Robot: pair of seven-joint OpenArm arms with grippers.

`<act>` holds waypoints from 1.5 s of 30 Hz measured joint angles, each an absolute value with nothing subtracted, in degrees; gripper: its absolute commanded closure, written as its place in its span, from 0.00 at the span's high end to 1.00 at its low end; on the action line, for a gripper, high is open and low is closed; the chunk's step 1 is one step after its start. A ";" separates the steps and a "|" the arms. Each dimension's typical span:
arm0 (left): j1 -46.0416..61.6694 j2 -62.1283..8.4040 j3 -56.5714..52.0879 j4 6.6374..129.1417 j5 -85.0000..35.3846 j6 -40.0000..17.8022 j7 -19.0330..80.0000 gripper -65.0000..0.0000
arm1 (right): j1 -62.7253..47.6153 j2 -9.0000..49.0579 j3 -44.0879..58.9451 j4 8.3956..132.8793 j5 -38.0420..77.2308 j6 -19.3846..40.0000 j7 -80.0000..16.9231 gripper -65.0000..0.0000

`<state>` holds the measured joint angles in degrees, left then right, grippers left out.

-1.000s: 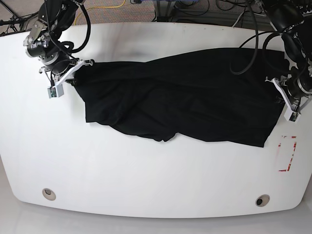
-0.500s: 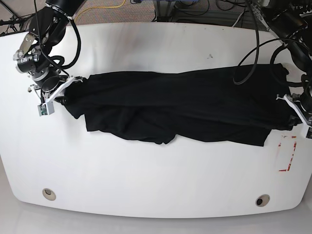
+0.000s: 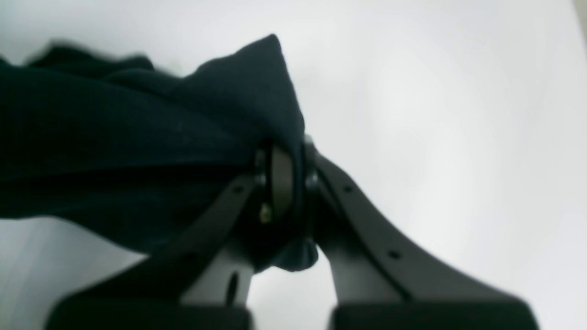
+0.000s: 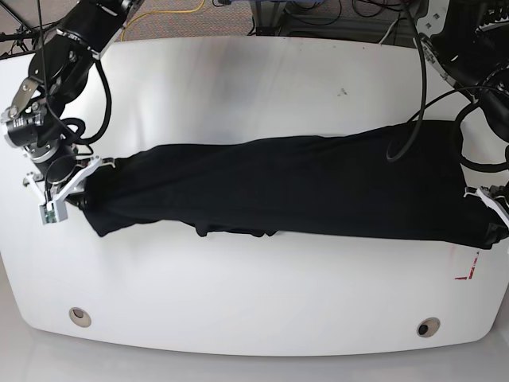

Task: Fold the T-shirt properly
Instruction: 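Lift the shirt high with both grippers and swing it up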

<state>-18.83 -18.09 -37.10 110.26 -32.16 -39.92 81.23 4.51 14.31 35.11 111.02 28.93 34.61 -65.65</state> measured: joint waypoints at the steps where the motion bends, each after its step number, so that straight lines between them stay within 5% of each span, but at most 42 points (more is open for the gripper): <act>1: -19.38 -18.04 -36.60 110.26 -32.03 -39.92 81.23 0.00 | 5.34 14.72 35.03 110.74 29.12 34.59 -65.60 0.00; 21: -35.59 -17.50 -29.58 109.73 -31.48 -39.94 79.57 0.00 | 28.12 22.55 26.37 100.73 28.64 34.61 -66.02 0.00; 45: -62.17 -20.40 -25.89 93.95 -27.22 -39.97 76.36 0.00 | 62.19 30.48 6.04 86.98 28.97 34.72 -66.04 0.00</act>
